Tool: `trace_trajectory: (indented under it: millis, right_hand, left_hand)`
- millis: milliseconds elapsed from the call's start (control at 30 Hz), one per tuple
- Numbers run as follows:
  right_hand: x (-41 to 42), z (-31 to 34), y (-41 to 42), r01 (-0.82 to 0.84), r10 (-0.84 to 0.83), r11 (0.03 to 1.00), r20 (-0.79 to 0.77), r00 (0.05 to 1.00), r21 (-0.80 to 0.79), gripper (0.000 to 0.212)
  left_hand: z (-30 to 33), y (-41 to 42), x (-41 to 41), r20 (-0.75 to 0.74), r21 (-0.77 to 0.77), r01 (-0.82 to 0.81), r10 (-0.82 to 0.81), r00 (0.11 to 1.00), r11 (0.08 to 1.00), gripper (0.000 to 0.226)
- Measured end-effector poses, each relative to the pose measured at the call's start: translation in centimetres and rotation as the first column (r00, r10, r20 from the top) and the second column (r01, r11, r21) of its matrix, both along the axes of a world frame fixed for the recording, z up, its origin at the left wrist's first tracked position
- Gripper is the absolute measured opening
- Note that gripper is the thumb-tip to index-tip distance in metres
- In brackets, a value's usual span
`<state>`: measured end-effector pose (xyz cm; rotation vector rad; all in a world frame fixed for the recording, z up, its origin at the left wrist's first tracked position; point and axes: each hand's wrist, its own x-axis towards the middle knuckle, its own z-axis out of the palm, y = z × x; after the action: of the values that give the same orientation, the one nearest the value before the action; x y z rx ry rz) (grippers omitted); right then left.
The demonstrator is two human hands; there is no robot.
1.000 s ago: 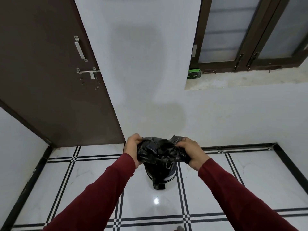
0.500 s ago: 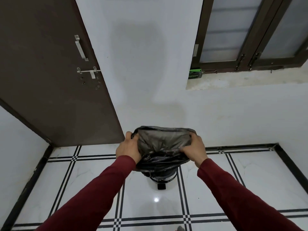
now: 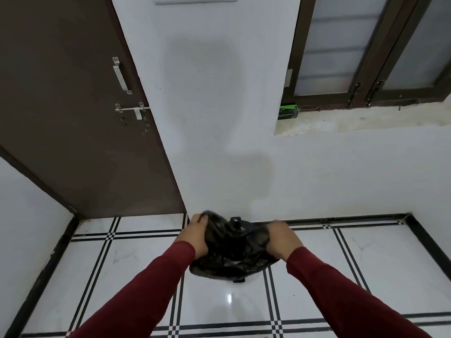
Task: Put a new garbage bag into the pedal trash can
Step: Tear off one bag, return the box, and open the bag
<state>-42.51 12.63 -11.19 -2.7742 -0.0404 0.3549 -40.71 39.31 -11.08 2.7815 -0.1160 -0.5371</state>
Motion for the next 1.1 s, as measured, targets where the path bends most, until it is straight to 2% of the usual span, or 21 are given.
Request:
trace_trajectory:
  millis: [67,133,200,233,267,300,333,400,433,500,567,667,733,767,800,833,867,900,933,1000,1100]
  right_hand:
    - [0.9,1.2,0.3,0.088,-0.136,0.980,0.275,0.952,0.181,0.042]
    - [1.3,2.8,0.9,0.066,-0.280,0.918,0.525,0.804,0.390,0.047]
    - [1.3,3.2,1.1,0.012,-0.342,0.874,0.599,0.724,0.485,0.052]
    - [1.1,2.6,1.0,-0.009,-0.271,0.906,0.599,0.753,0.422,0.055]
    - [0.9,1.5,0.8,-0.038,-0.106,0.969,0.550,0.828,0.245,0.058]
    - [0.5,0.5,0.5,-0.098,0.074,0.994,0.417,0.906,0.037,0.055]
    - [-0.1,-0.3,0.4,-0.152,0.171,0.982,0.187,0.967,-0.114,0.047]
    - [-0.7,-1.2,0.4,-0.126,0.100,0.979,-0.159,0.982,-0.160,0.032]
    - [-0.5,-1.3,0.4,-0.055,0.036,0.993,-0.180,0.983,-0.104,0.029]
    - [0.5,-0.8,0.4,0.097,-0.095,0.994,-0.043,0.995,0.052,0.031]
    - [2.0,0.4,0.5,0.191,-0.238,0.959,0.226,0.945,0.209,0.039]
    - [2.5,3.1,0.8,0.062,-0.362,0.889,0.616,0.699,0.453,0.045]
    - [2.1,3.1,0.9,-0.028,-0.234,0.948,0.758,0.609,0.316,0.047]
    - [1.9,2.1,0.9,-0.033,-0.099,0.987,0.757,0.646,0.157,0.052]
    - [1.5,0.8,0.8,-0.061,0.047,0.998,0.647,0.761,-0.001,0.058]
    - [0.9,-0.1,0.7,-0.125,0.167,0.984,0.408,0.897,-0.130,0.060]
    - [0.1,-0.5,0.7,-0.202,0.228,0.955,0.102,0.968,-0.218,0.054]
    - [-0.8,-0.7,0.8,-0.265,0.227,0.930,-0.170,0.959,-0.256,0.046]
    - [-1.3,-0.8,0.8,-0.274,0.193,0.930,-0.311,0.931,-0.244,0.039]
    - [-1.1,-0.2,0.8,-0.138,0.096,0.980,-0.262,0.960,-0.145,0.032]
    - [1.3,0.7,0.6,0.125,-0.149,0.980,0.155,0.977,0.152,0.043]
  left_hand:
    - [1.4,-0.9,-0.1,0.306,-0.110,-0.145,0.172,0.936,0.983,0.087]
    - [2.5,-1.3,-0.2,0.554,-0.166,-0.179,0.242,0.796,0.970,0.087]
    - [2.8,-1.2,-0.3,0.629,-0.159,-0.201,0.256,0.734,0.967,0.090]
    - [2.2,-0.9,-0.2,0.598,-0.125,-0.194,0.230,0.768,0.973,0.092]
    - [1.3,-0.5,0.0,0.517,-0.054,-0.157,0.162,0.841,0.986,0.093]
    - [0.3,-0.1,-0.1,0.365,0.023,-0.092,0.077,0.928,0.996,0.095]
    - [-0.7,0.4,-0.1,0.168,0.065,-0.021,0.010,0.986,0.998,0.098]
    - [-1.4,1.0,-0.3,-0.088,0.046,0.036,-0.032,0.996,0.998,0.103]
    - [-1.4,0.9,-0.2,-0.096,0.012,0.009,-0.008,0.995,1.000,0.106]
    - [-0.3,0.2,0.2,0.020,-0.047,-0.064,0.065,0.998,0.997,0.106]
    - [1.5,-0.7,0.5,0.248,-0.121,-0.136,0.162,0.955,0.983,0.097]
    - [3.1,-1.0,1.0,0.589,-0.287,-0.128,0.280,0.758,0.949,0.085]
    - [2.8,-0.6,1.2,0.615,-0.293,-0.125,0.287,0.734,0.948,0.090]
    - [2.0,-0.1,1.3,0.558,-0.218,-0.124,0.228,0.798,0.968,0.091]
    - [1.2,0.3,1.3,0.430,-0.100,-0.092,0.126,0.894,0.991,0.090]
    - [0.4,0.6,1.0,0.232,0.029,-0.013,0.006,0.973,0.999,0.085]
    - [-0.3,0.9,0.7,0.019,0.121,0.082,-0.085,0.996,0.989,0.078]
    - [-0.7,1.2,0.5,-0.138,0.162,0.134,-0.112,0.984,0.978,0.073]
    - [-0.7,1.3,0.4,-0.208,0.162,0.127,-0.092,0.974,0.979,0.072]
    - [-0.4,1.1,1.0,-0.084,0.099,0.041,-0.032,0.996,0.994,0.079]
    - [0.9,0.7,2.3,0.254,-0.050,-0.096,0.106,0.961,0.994,0.088]
